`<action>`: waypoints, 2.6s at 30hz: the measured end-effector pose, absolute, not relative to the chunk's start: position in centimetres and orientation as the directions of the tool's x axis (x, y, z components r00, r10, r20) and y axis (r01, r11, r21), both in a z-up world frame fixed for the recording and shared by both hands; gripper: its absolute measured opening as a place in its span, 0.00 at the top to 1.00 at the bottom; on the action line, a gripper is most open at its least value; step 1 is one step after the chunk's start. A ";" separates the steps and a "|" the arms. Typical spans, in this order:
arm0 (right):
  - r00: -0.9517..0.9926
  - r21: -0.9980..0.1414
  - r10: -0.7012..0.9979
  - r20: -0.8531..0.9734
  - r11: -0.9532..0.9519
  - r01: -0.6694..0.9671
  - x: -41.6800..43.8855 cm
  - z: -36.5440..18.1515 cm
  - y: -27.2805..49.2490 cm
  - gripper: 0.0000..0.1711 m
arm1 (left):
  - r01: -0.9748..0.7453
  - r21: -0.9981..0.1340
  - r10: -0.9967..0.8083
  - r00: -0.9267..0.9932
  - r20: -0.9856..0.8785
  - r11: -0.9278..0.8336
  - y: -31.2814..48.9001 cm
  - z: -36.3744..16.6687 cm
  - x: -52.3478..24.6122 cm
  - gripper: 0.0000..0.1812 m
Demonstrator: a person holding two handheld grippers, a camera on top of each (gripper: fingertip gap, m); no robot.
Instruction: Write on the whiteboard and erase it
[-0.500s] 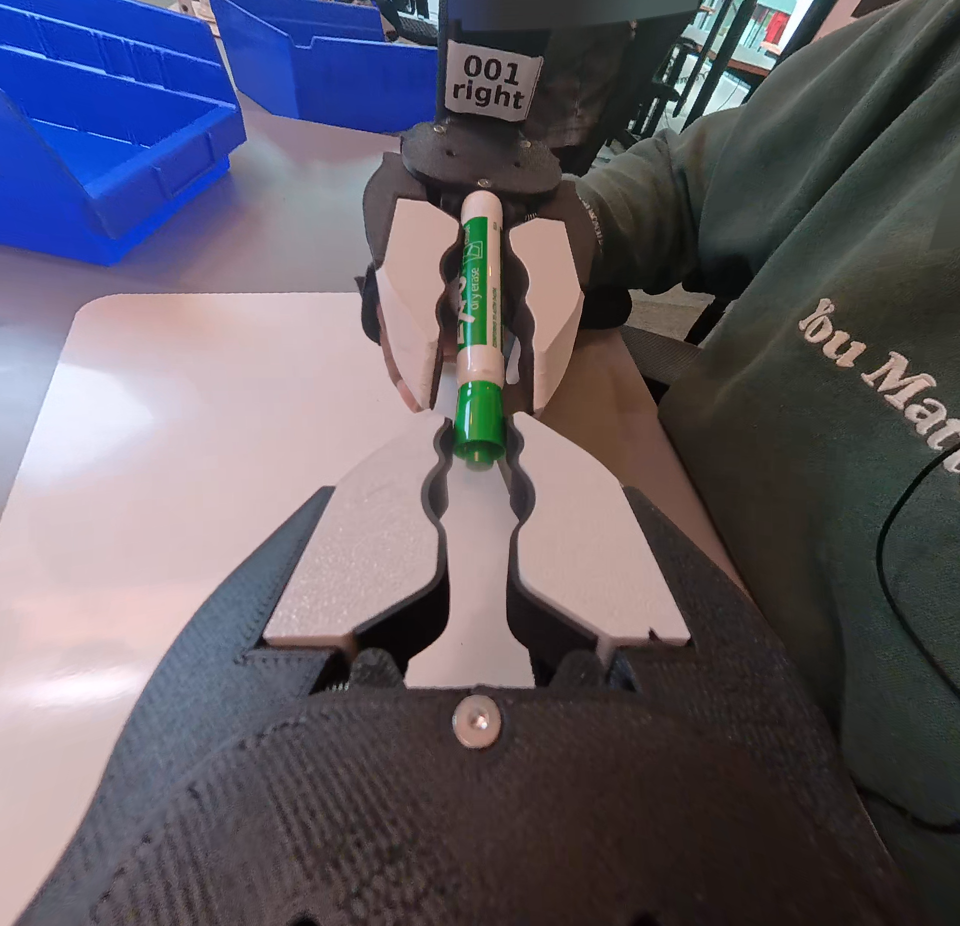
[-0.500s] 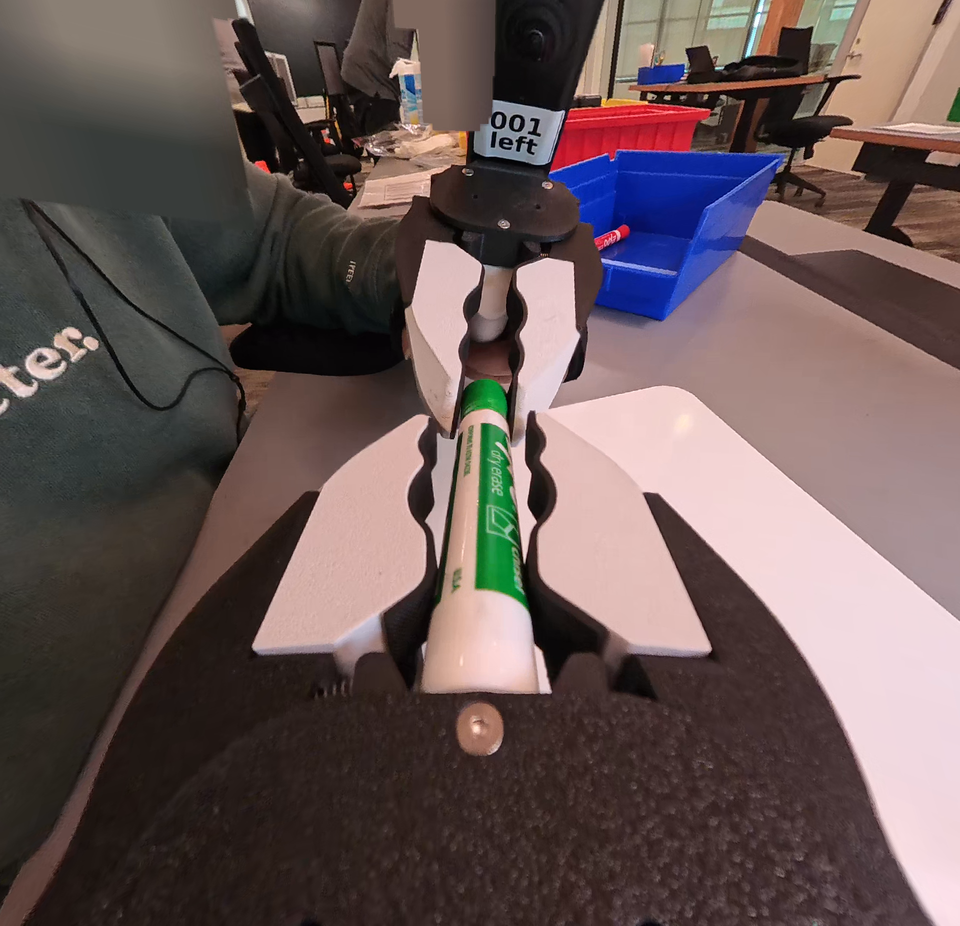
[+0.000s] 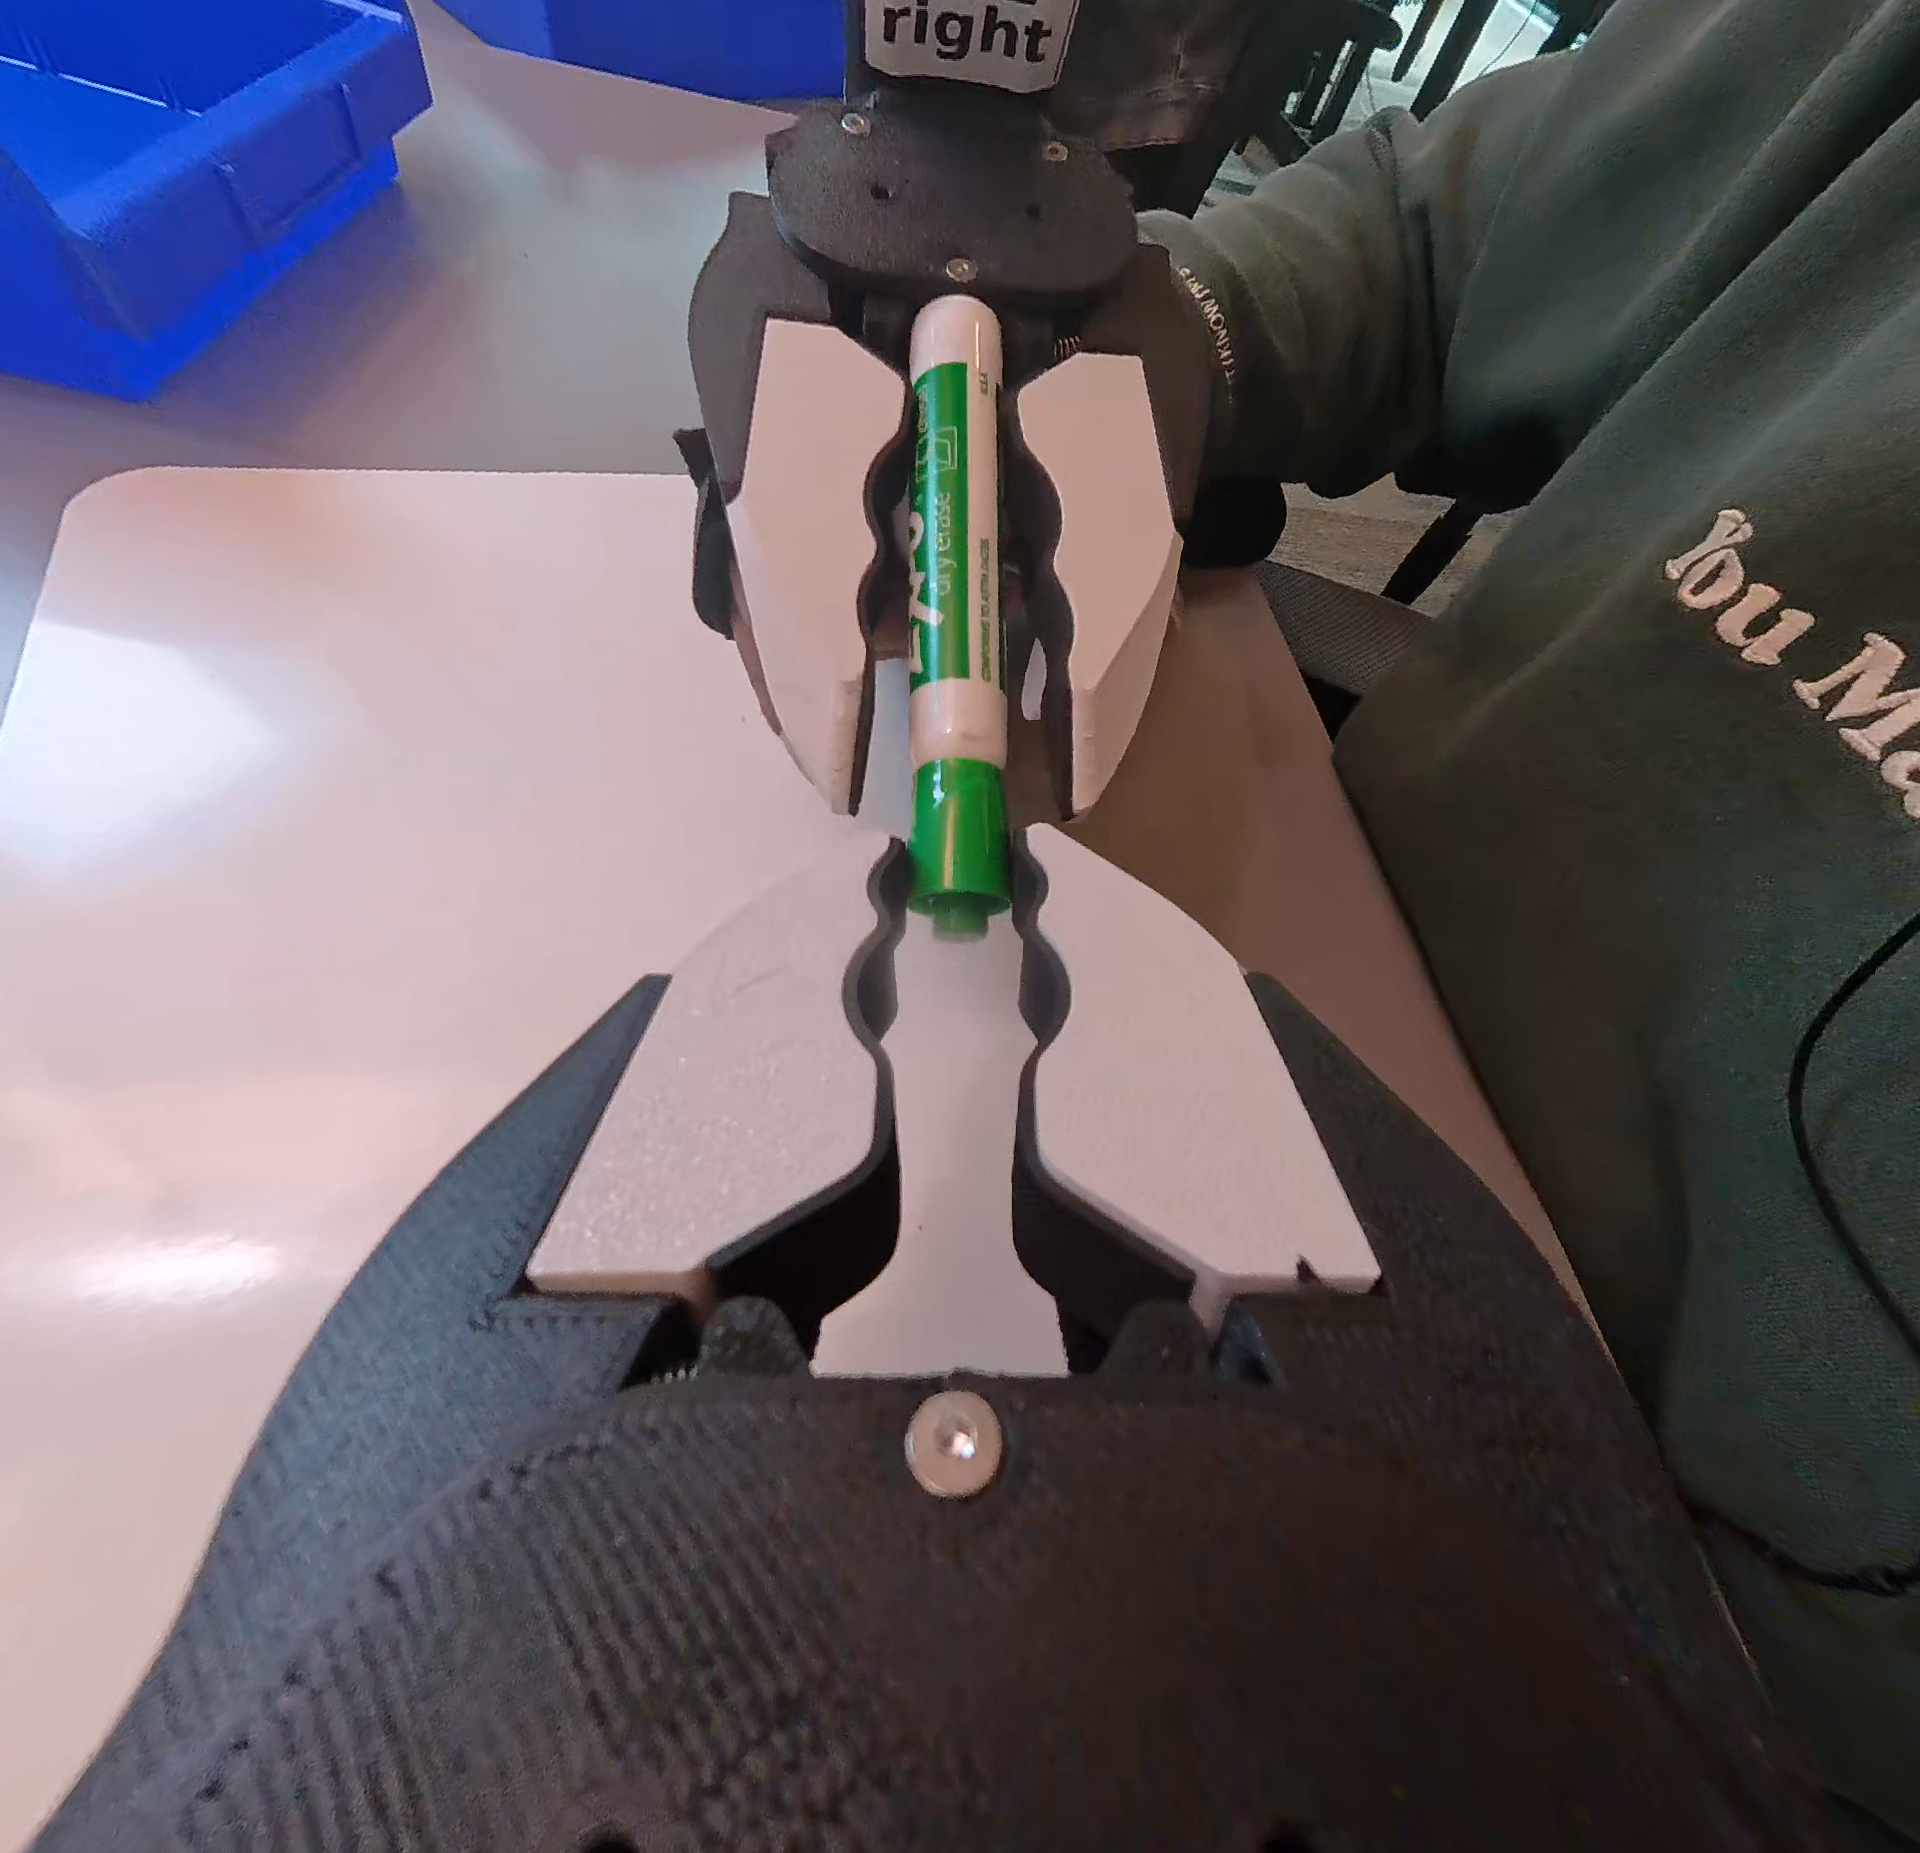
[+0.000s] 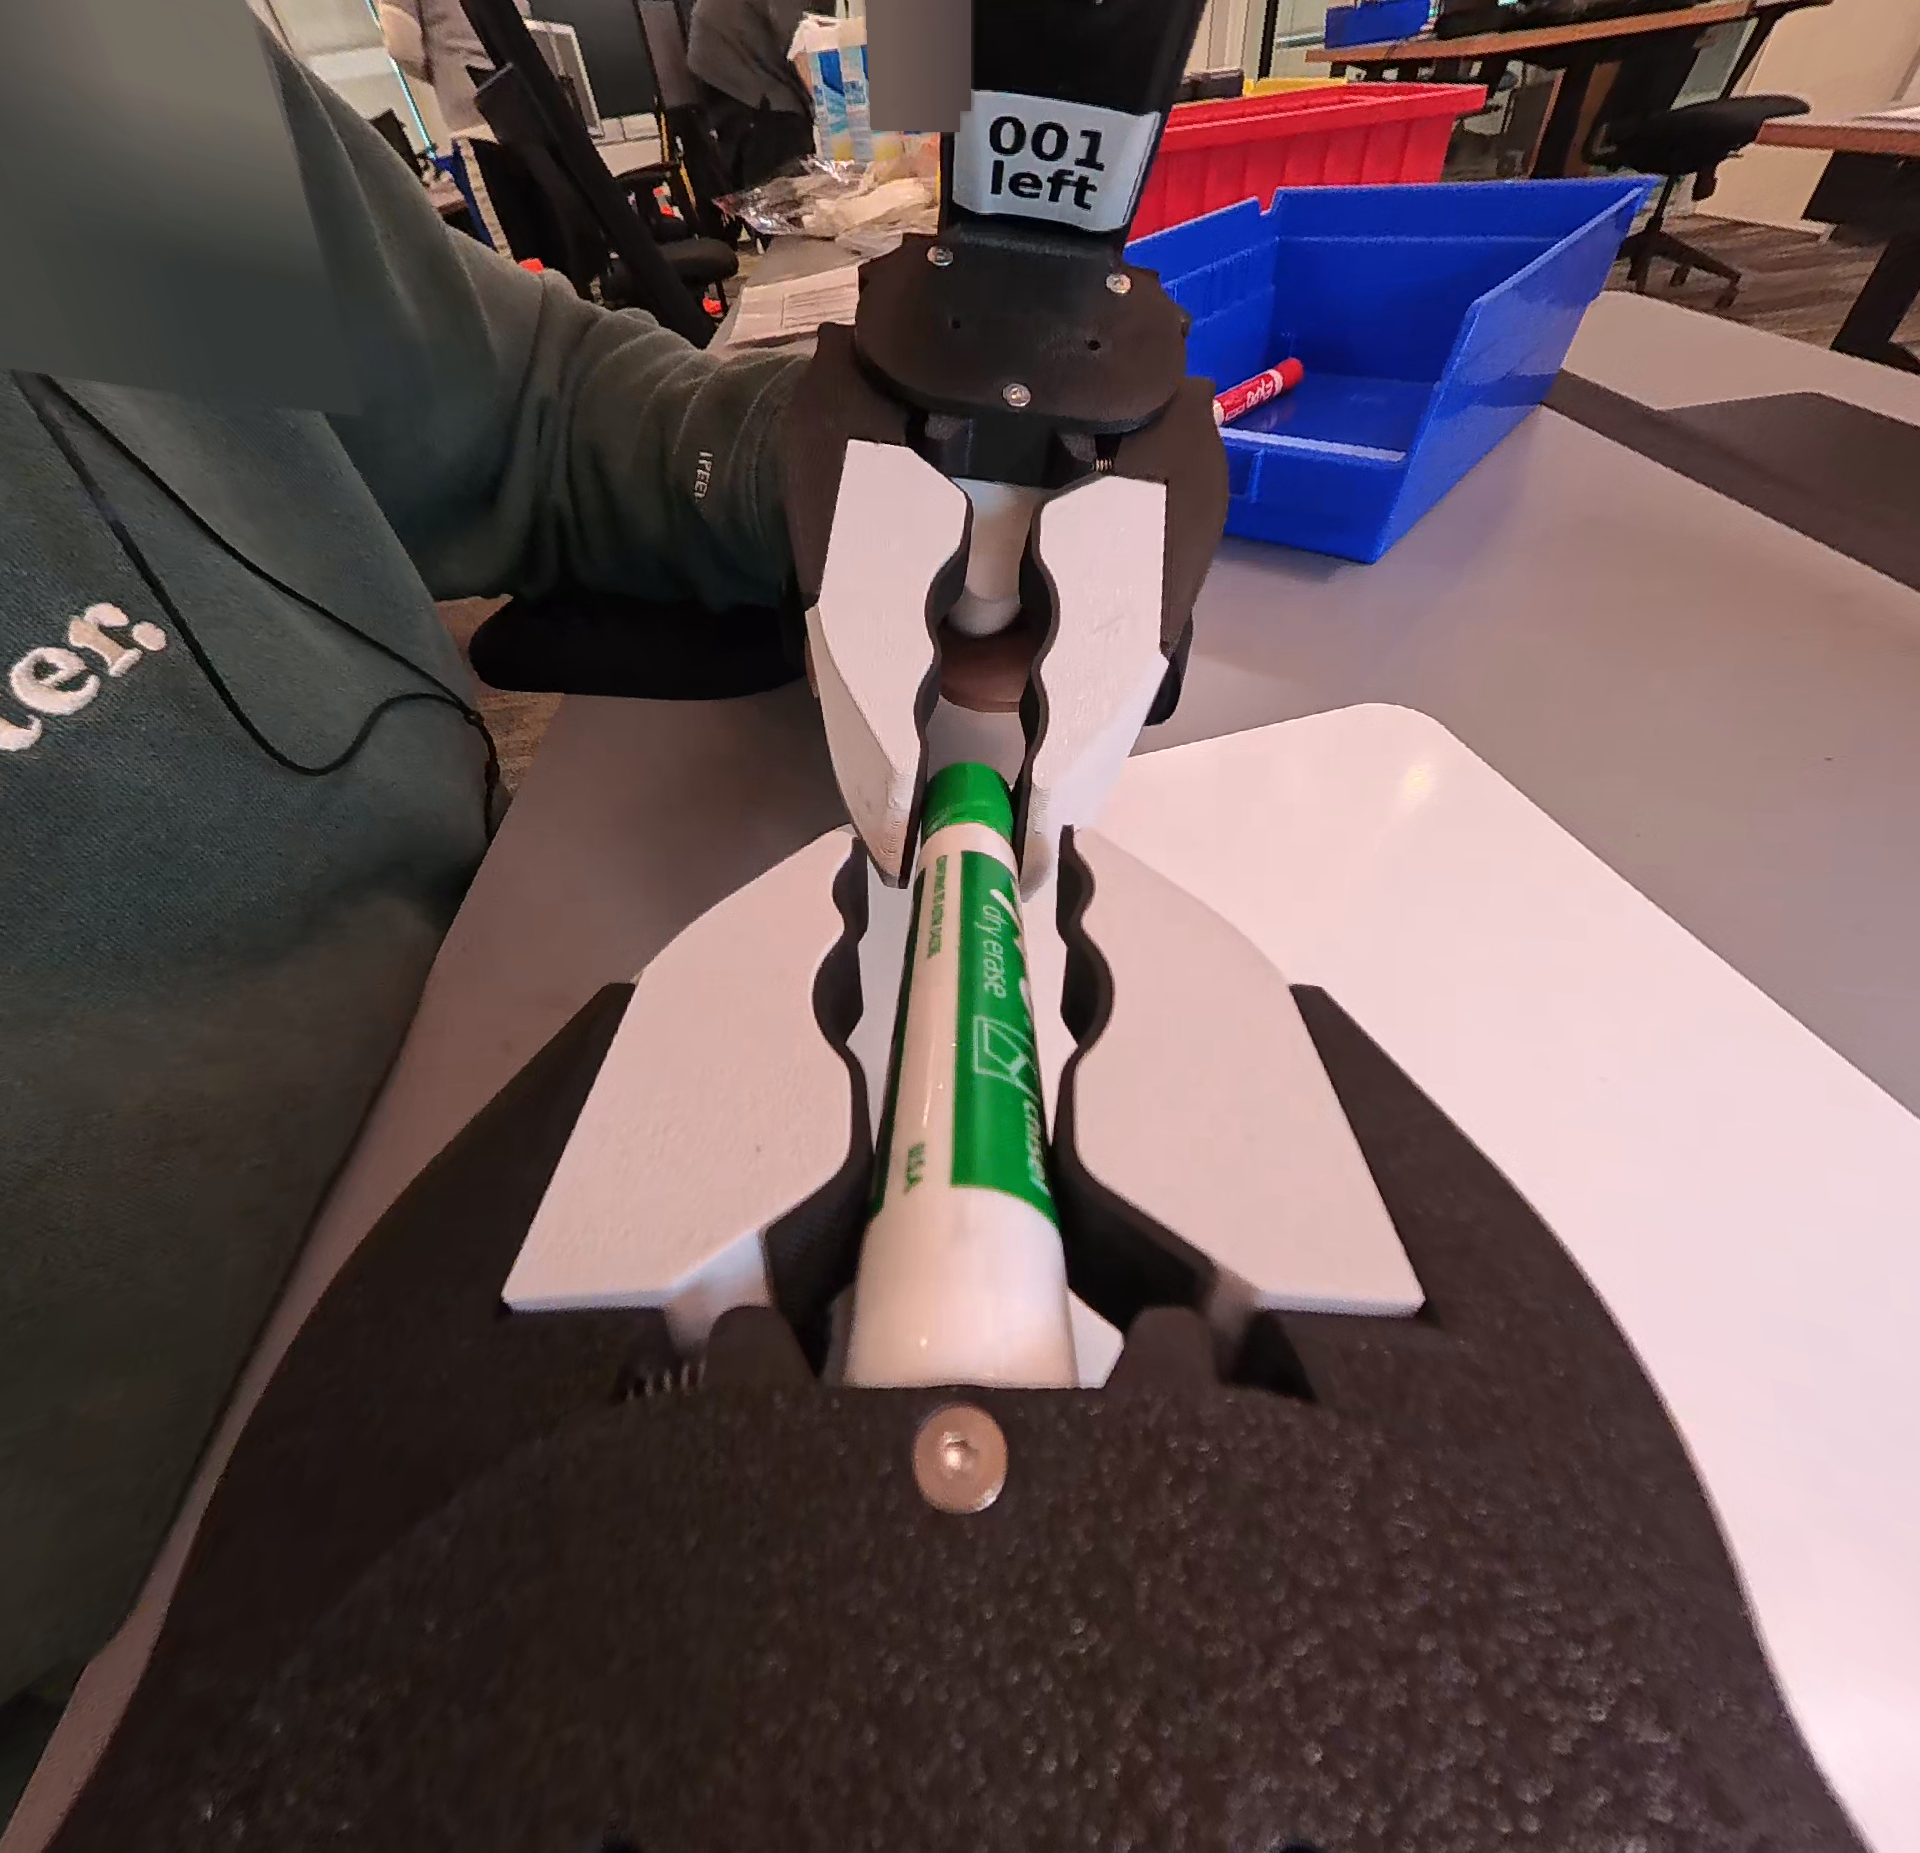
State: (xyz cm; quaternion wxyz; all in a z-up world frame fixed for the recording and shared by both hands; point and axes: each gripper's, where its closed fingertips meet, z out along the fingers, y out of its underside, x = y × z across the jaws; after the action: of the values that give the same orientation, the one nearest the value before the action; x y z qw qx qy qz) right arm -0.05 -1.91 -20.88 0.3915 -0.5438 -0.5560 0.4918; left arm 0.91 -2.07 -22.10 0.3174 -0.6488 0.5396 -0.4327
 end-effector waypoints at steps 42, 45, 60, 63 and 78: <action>0.066 -0.984 0.983 -0.169 -0.165 -0.063 6.7 -13.4 4.0 0.81 | -0.158 -0.899 -0.881 0.327 0.342 -0.408 1.4 -20.5 -7.4 0.89; 0.047 -0.987 0.986 -0.161 -0.161 0.010 4.8 -15.0 4.1 0.81 | -0.166 -0.902 -0.877 0.358 0.322 -0.399 0.9 -21.1 -7.6 0.89; 0.150 -0.982 0.973 -0.173 -0.183 0.056 4.8 -18.0 6.1 0.80 | -0.211 -0.946 -0.868 0.482 0.117 -0.245 2.8 -21.4 -10.7 0.89; 0.161 -0.979 0.969 -0.185 -0.196 0.057 4.7 -18.4 6.5 0.80 | -0.182 -0.953 -0.867 0.481 0.129 -0.243 3.0 -21.4 -10.8 0.89; 0.195 -0.984 0.965 -0.173 -0.177 0.003 5.7 -17.2 6.9 0.80 | -0.139 -0.952 -0.888 0.418 0.194 -0.274 2.4 -21.3 -10.1 0.89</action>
State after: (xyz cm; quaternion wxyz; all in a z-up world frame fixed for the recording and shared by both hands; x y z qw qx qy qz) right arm 5.74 6.91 -17.20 0.4950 -0.5936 -0.4078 0.4861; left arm -10.12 2.42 -21.30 0.4761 -0.6944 0.3695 -0.3933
